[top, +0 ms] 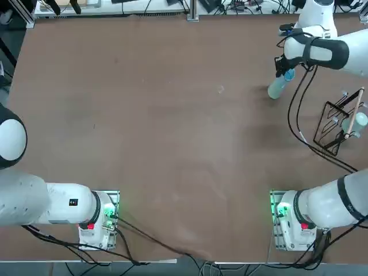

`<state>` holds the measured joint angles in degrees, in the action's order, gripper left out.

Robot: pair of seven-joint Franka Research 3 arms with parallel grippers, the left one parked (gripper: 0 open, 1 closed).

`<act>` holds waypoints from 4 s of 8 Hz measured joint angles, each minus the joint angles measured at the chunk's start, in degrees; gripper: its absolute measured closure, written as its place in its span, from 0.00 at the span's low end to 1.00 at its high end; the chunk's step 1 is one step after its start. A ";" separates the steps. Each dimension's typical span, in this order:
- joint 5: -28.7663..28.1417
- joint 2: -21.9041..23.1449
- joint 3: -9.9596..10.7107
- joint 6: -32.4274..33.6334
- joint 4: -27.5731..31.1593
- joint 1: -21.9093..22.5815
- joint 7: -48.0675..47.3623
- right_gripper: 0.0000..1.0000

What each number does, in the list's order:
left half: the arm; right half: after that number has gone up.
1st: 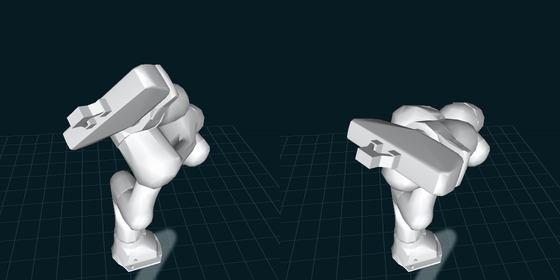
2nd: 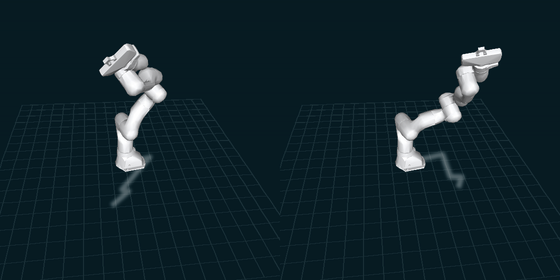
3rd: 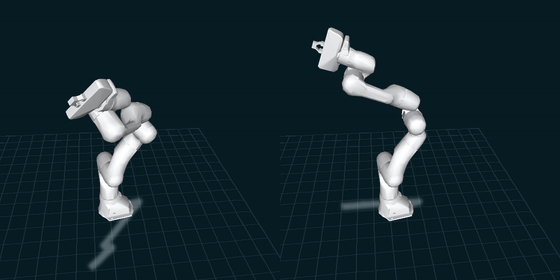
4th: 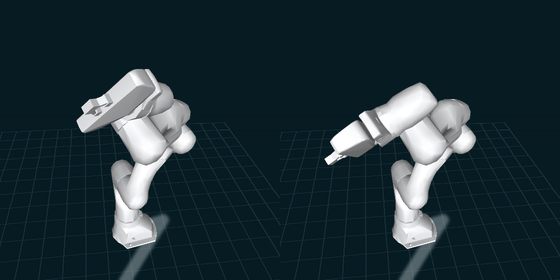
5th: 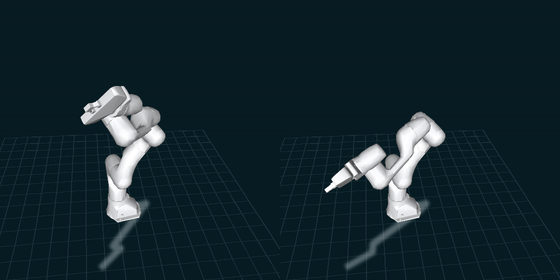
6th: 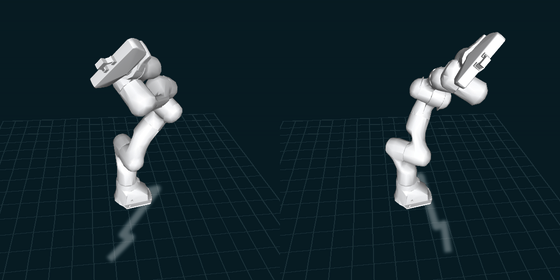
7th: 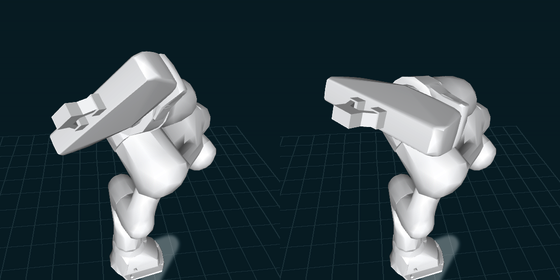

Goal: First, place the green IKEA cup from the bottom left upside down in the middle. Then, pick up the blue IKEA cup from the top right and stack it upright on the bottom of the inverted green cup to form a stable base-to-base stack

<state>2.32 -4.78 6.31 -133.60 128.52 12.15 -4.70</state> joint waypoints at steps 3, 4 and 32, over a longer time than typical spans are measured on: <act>0.12 -0.19 0.00 0.00 -0.02 0.00 0.01 0.27; 0.17 -0.19 0.00 -0.01 -0.08 0.00 0.01 0.09; -2.37 8.42 -0.09 40.31 -33.30 0.18 1.42 0.00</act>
<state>-0.05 3.64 6.22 -93.28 95.23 12.32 -3.29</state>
